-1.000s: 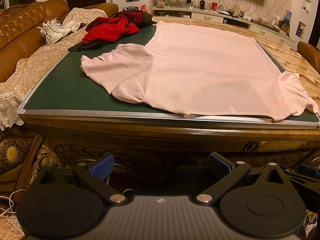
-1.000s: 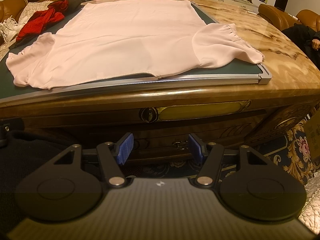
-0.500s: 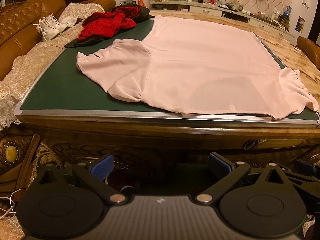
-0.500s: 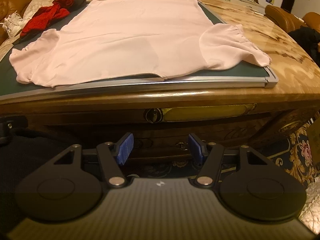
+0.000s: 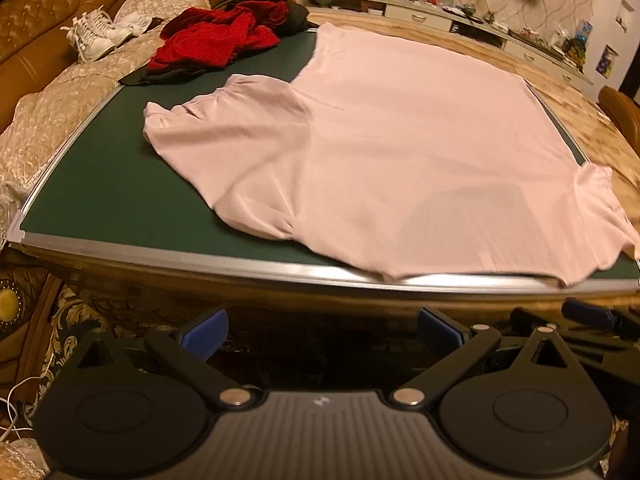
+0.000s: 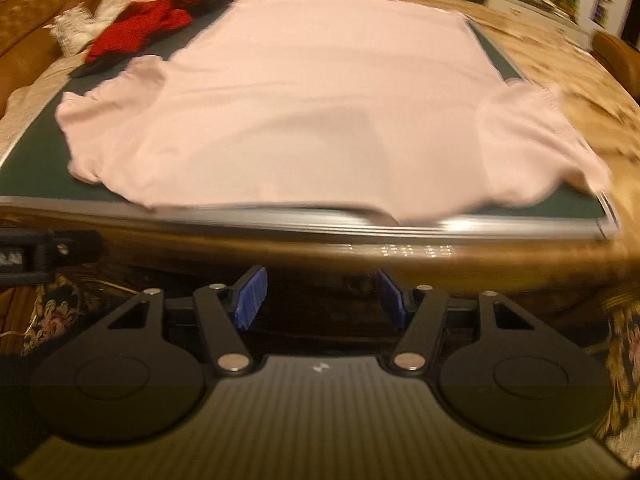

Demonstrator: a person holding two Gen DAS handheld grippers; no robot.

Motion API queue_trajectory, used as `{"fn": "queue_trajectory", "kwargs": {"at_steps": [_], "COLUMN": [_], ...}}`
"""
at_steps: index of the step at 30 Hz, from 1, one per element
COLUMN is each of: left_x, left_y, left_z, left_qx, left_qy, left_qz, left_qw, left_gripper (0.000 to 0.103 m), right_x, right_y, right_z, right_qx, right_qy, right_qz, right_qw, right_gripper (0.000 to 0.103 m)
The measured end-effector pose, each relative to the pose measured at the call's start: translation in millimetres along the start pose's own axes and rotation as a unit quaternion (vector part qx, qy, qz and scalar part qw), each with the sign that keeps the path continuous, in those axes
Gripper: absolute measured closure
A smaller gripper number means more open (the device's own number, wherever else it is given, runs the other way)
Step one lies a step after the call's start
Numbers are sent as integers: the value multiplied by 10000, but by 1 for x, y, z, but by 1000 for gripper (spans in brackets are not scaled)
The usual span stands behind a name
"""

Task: Fold clothes
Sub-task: 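Move the right gripper to the blouse side edge and pinch it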

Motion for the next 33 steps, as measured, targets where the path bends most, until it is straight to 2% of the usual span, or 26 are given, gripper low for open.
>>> {"fn": "queue_trajectory", "kwargs": {"at_steps": [7,10,16,26,30,33], "left_x": [-36,-53,-79,-111,-124,-133], "left_y": [13,18,25,26,24,22], "left_z": [15,20,23,21,18,16], "left_qx": [-37,-66,-135,-215,-219,-203], "left_qy": [-325,-486,-758,-1094,-1211,-1305], "left_qz": [188,248,331,505,610,597], "left_qw": [9993,9985,9965,9925,9905,9894], "left_gripper": [0,0,0,0,0,0], "right_x": [-41,-71,-141,-265,-308,-337], "right_y": [12,17,32,88,103,111], "right_z": [63,96,154,205,215,220], "right_qx": [11,28,23,-416,-564,-613], "right_qy": [-760,-1197,-1799,-2675,-2968,-3078], "right_qz": [747,1198,1831,2180,2109,2003], "right_qw": [9943,9856,9665,9377,9297,9281], "right_gripper": [35,35,35,35,35,35]}}
Point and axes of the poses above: each gripper's, at about its wrist camera, not at the fingertips, and y roughly the way its jaws point, x to its right, z to its top, the point moved 2 cm from there along y, roughly the way its jaws point, and after that the axes turned 3 degrees about -x, right-handed, at the moved point
